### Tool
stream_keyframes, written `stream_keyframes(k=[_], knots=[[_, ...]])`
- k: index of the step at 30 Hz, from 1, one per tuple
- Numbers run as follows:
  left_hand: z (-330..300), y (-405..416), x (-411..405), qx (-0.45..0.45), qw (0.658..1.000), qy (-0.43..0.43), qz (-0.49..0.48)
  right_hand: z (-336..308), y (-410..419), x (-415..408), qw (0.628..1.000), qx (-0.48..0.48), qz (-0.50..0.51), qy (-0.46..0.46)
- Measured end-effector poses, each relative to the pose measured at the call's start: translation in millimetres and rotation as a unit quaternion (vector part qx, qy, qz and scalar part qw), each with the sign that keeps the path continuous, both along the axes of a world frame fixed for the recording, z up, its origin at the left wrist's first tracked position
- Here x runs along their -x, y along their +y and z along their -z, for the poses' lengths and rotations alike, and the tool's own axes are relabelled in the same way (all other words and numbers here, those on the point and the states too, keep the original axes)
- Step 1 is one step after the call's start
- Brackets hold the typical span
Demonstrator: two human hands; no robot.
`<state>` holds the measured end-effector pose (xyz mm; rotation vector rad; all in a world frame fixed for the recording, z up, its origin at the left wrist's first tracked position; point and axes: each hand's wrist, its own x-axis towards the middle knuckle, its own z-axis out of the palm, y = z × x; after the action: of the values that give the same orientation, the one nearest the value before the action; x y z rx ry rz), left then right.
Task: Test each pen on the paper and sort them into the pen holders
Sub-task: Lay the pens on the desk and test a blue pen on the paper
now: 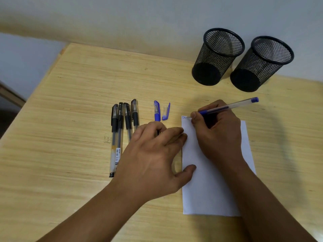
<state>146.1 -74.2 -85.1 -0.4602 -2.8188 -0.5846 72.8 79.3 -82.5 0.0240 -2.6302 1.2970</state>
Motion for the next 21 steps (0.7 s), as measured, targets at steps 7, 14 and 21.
stream_keyframes(k=[7, 14, 21], knots=[[-1.2, 0.9, 0.4, 0.004, 1.0, -0.001, 0.0, 0.7, 2.5, 1.6, 1.0, -0.004, 0.005, 0.004], [-2.0, 2.1, 0.8, 0.008, 1.0, -0.01, 0.001, 1.0, 3.2, 2.7, 1.0, -0.018, 0.005, -0.004], [-2.7, 1.8, 0.6, 0.015, 1.0, -0.015, 0.002, -1.2, 3.0, 2.6, 1.0, -0.017, 0.013, -0.01]])
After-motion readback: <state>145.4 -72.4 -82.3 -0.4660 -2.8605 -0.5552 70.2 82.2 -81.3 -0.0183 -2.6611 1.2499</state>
